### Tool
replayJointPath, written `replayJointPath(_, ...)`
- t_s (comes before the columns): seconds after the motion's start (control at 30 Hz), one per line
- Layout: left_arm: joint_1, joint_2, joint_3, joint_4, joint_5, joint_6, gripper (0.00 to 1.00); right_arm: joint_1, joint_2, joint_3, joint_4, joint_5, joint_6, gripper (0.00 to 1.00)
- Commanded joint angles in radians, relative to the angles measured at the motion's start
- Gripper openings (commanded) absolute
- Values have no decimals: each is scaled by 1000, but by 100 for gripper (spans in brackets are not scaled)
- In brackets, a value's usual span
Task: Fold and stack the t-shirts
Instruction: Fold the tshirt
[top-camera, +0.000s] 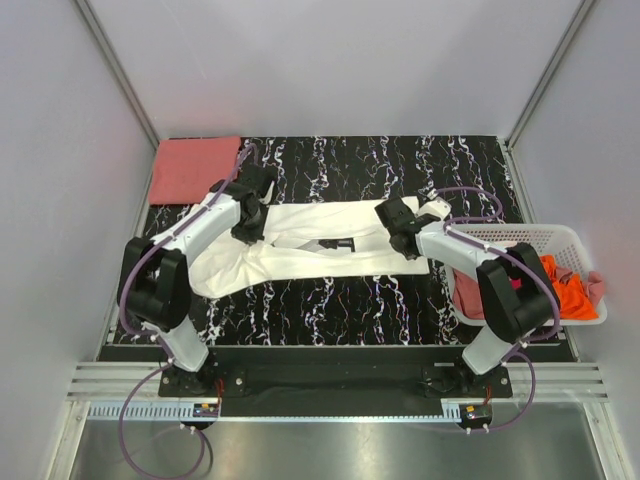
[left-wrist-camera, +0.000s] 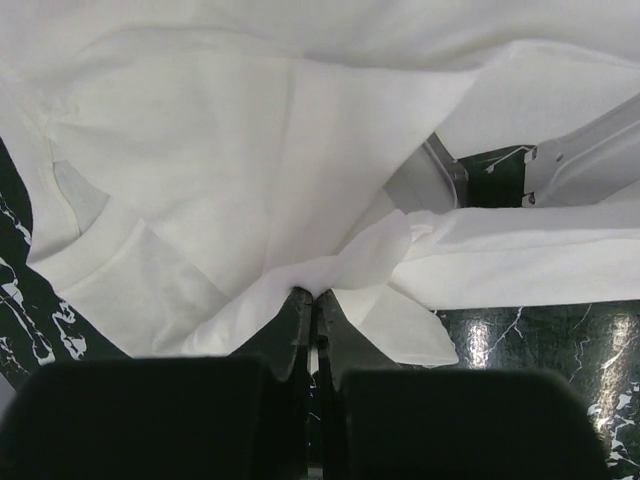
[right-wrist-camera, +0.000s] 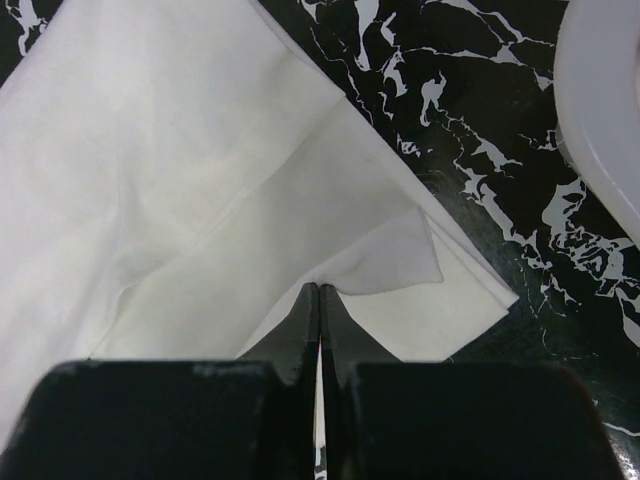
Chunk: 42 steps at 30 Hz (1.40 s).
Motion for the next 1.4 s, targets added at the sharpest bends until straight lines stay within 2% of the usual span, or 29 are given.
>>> replayJointPath(0.0, 14, 28, 64, 11, -6, 19, 0, -17, 20, 35, 11, 40, -38, 0)
replayJointPath(0.27, 20, 98, 118, 1, -3, 22, 0, -30, 55, 68, 13, 45, -64, 0)
replayJointPath(0.6, 20, 114, 176, -23, -28, 34, 0, -30, 58, 105, 11, 61, -103, 0)
replayJointPath(1.17, 38, 195, 216, -37, -60, 23, 0, -69, 155, 163, 10, 77, -146, 0)
replayJointPath(1.37, 43, 224, 245, -39, -28, 29, 0, -72, 169, 178, 11, 69, -147, 0)
